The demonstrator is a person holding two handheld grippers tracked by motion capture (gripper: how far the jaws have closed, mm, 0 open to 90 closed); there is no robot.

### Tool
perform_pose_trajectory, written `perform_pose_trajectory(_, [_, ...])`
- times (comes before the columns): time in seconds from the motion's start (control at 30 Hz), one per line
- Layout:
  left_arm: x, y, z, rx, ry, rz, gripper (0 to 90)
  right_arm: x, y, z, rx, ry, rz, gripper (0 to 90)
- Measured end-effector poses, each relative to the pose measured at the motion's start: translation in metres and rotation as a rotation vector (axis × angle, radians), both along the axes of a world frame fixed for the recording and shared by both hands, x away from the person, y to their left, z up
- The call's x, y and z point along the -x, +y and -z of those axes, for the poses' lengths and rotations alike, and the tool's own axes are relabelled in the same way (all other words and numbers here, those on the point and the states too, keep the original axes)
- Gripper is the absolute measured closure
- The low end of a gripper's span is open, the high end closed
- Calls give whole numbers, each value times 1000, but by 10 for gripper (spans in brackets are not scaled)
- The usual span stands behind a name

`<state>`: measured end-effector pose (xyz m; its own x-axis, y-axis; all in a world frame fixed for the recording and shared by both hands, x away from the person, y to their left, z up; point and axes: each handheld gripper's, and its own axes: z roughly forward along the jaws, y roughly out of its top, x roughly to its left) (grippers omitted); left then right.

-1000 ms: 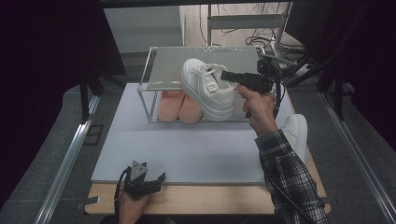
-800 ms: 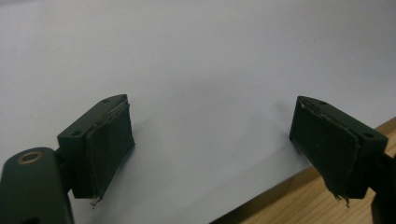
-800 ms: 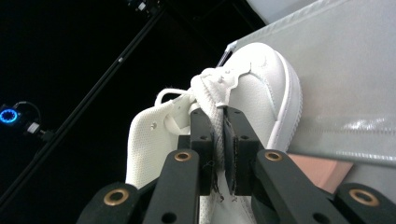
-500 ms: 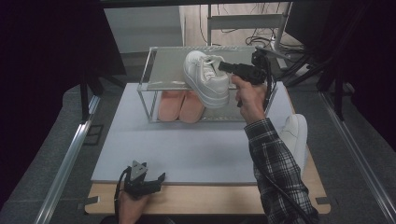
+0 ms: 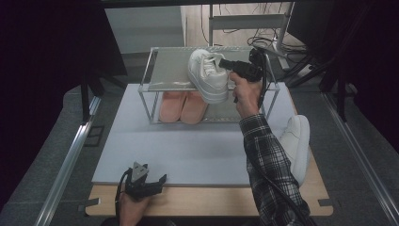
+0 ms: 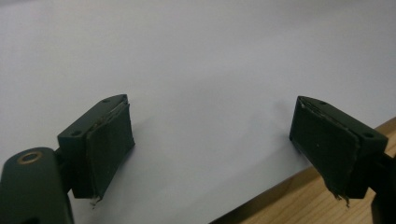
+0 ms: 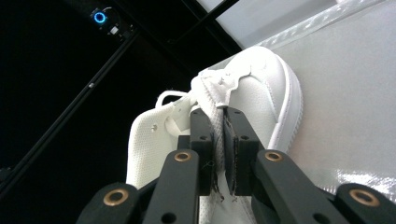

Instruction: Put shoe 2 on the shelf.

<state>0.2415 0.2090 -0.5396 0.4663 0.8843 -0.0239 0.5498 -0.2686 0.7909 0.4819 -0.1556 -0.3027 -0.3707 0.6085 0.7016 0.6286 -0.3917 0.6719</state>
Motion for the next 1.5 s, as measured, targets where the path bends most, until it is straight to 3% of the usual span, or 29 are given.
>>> perform_pose_trajectory(0.33, [0, 0, 0, 1, -1, -1, 132, -9, 4, 13, 21, 4, 34, 815])
perform_pose_trajectory(0.57, [0, 0, 0, 0, -1, -1, 132, -9, 2, 13, -17, -25, 12, 639])
perform_pose_trajectory(0.83, [0, 0, 0, 0, -2, -1, 132, -3, -3, 2, 26, -65, 7, 554])
perform_pose_trajectory(1.13, [0, -1, 0, 0, -2, -2, 131, 16, -16, -6, 56, -105, -29, 560])
perform_pose_trajectory(1.5, [0, -1, 0, 1, -3, -4, 131, 40, -36, 3, 51, -110, -73, 648])
